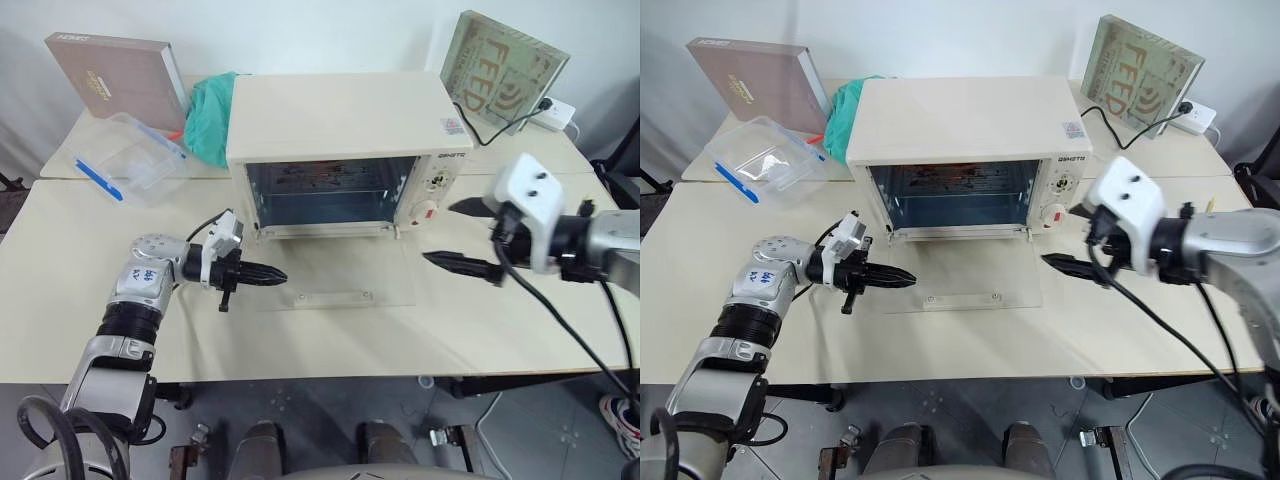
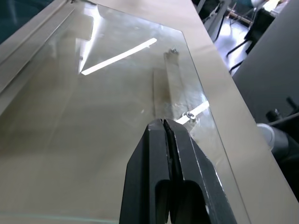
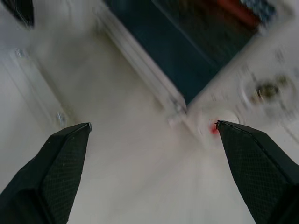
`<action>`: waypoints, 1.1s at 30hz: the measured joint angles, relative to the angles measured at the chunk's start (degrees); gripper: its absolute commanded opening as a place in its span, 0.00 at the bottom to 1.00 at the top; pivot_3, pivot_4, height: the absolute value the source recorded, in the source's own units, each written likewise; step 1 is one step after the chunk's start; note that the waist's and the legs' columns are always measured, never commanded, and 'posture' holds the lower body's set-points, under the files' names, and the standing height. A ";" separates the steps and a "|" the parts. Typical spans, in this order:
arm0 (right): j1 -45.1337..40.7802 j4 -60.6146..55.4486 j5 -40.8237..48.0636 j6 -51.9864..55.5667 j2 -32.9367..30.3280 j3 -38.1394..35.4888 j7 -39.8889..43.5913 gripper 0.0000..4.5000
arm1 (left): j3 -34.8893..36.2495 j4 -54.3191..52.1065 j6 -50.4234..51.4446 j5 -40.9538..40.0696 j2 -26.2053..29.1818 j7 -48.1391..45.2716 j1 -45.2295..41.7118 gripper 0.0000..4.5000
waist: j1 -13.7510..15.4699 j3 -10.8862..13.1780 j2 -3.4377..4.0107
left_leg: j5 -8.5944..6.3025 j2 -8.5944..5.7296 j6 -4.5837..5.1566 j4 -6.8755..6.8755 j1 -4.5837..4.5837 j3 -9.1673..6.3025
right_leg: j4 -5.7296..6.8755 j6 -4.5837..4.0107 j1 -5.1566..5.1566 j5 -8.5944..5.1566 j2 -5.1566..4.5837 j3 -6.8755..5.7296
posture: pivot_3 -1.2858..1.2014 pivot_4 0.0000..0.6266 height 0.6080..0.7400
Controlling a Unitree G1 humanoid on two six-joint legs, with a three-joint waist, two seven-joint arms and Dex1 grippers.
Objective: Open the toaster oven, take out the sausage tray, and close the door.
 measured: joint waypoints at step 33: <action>-23.27 40.02 -49.78 -25.94 32.26 40.45 -19.09 1.00 | 22.17 -28.34 10.69 -20.25 -3.80 23.49 22.81 0.01 | -3.49 0.00 -0.01 | -0.02 -0.11 0.02 -0.09 -0.01 0.00 | 0.31 0.00 -0.17 0.00 -0.29 -0.24 | 0.52 0.24 1.00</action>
